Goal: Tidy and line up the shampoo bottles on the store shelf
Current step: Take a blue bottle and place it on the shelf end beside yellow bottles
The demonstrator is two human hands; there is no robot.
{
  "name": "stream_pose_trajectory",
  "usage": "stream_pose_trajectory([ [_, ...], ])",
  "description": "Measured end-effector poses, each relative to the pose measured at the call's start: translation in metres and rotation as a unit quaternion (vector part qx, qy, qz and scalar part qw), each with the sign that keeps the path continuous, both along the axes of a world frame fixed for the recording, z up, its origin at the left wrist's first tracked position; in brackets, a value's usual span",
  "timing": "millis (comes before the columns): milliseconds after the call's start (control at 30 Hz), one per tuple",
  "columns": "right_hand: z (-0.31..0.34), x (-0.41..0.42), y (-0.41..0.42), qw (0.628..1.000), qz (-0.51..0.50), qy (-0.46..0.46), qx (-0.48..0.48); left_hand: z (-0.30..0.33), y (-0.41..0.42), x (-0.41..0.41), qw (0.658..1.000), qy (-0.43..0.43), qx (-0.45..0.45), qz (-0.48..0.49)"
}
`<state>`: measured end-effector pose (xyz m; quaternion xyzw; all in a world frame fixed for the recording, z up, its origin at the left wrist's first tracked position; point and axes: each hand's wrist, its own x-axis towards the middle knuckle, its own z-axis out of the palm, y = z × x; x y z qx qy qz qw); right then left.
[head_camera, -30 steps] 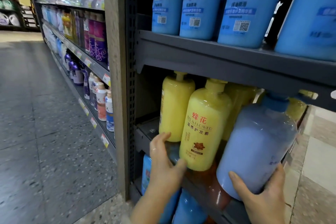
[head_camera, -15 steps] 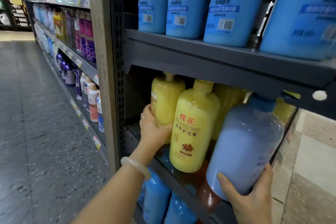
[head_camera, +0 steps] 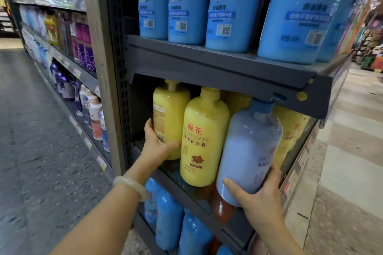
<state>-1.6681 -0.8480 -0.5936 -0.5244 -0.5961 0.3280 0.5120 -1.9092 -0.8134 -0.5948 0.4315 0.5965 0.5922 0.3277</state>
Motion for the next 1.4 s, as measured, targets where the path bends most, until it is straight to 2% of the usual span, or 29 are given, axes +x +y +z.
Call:
stream_pose_trajectory([
  [67, 0.0, -0.002, 0.0, 1.0, -0.005, 0.007, -0.003, 0.003, -0.001, -0.002, 1.0, 0.011, 0.007, -0.012],
  [133, 0.001, -0.006, -0.001, 1.0, -0.008, 0.02, -0.008, 0.003, -0.002, 0.0, 0.999, 0.028, 0.015, 0.018],
  [300, 0.002, -0.012, -0.005, 0.999, -0.028, 0.024, -0.016, -0.008, 0.001, 0.011, 0.976, 0.131, -0.007, 0.176],
  [367, 0.002, -0.013, -0.006, 0.999, -0.03, 0.019, -0.016, -0.012, 0.004, 0.008, 0.98, 0.131, -0.015, 0.152],
  [467, 0.003, -0.014, -0.007, 0.999, -0.037, 0.014, -0.012, -0.013, 0.006, -0.007, 0.997, 0.065, -0.01, 0.027],
  [533, 0.003, -0.015, -0.007, 0.999, -0.039, 0.014, -0.013, -0.013, 0.002, -0.014, 1.0, 0.03, -0.002, -0.005],
  [600, 0.003, -0.016, -0.008, 0.999, -0.038, 0.017, -0.016, -0.013, -0.002, -0.005, 0.994, 0.08, -0.001, 0.07],
  [667, 0.005, -0.018, -0.01, 0.999, -0.038, 0.024, -0.016, -0.012, -0.007, 0.011, 0.966, 0.167, -0.02, 0.197],
  [700, 0.006, -0.018, -0.01, 0.999, -0.039, 0.026, -0.017, -0.013, -0.008, 0.013, 0.953, 0.193, -0.034, 0.229],
  [733, 0.005, -0.017, -0.009, 0.999, -0.041, 0.027, -0.019, -0.012, -0.009, 0.012, 0.954, 0.201, -0.047, 0.219],
  [767, 0.006, -0.016, -0.009, 0.999, -0.043, 0.025, -0.019, -0.012, -0.009, 0.005, 0.968, 0.179, -0.047, 0.169],
  [833, 0.005, -0.016, -0.008, 0.998, -0.051, 0.02, -0.019, -0.004, -0.012, -0.014, 0.998, 0.054, -0.032, 0.028],
  [867, 0.005, -0.016, -0.008, 0.998, -0.054, 0.02, -0.018, 0.001, -0.013, -0.023, 0.999, -0.005, -0.024, -0.028],
  [900, 0.004, -0.017, -0.008, 0.998, -0.055, 0.02, -0.017, 0.004, -0.014, -0.031, 0.997, -0.027, -0.021, -0.062],
  [933, 0.005, -0.018, -0.009, 0.998, -0.054, 0.022, -0.016, 0.006, -0.013, -0.035, 0.997, -0.011, -0.024, -0.078],
  [1000, 0.007, -0.019, -0.01, 0.998, -0.05, 0.032, -0.016, 0.007, -0.011, -0.03, 0.997, 0.027, -0.025, -0.061],
  [1067, 0.011, -0.021, -0.013, 0.998, -0.046, 0.037, -0.012, 0.002, -0.009, -0.012, 0.996, 0.077, -0.028, 0.039],
  [1133, 0.013, -0.022, -0.015, 0.998, -0.048, 0.04, -0.011, -0.003, -0.007, 0.007, 0.977, 0.148, -0.034, 0.152],
  [1167, 0.013, -0.022, -0.015, 0.998, -0.049, 0.042, -0.013, -0.005, -0.007, 0.011, 0.972, 0.162, -0.034, 0.168],
  [1233, 0.012, -0.021, -0.013, 0.998, -0.051, 0.041, -0.016, -0.009, -0.008, 0.007, 0.984, 0.135, -0.023, 0.115],
  [1300, 0.009, -0.018, -0.01, 0.998, -0.051, 0.038, -0.013, -0.014, -0.01, -0.006, 0.997, 0.065, -0.012, 0.043],
  [1400, 0.006, -0.017, -0.008, 0.998, -0.05, 0.034, -0.014, -0.018, -0.012, -0.021, 1.0, 0.014, -0.011, -0.024],
])
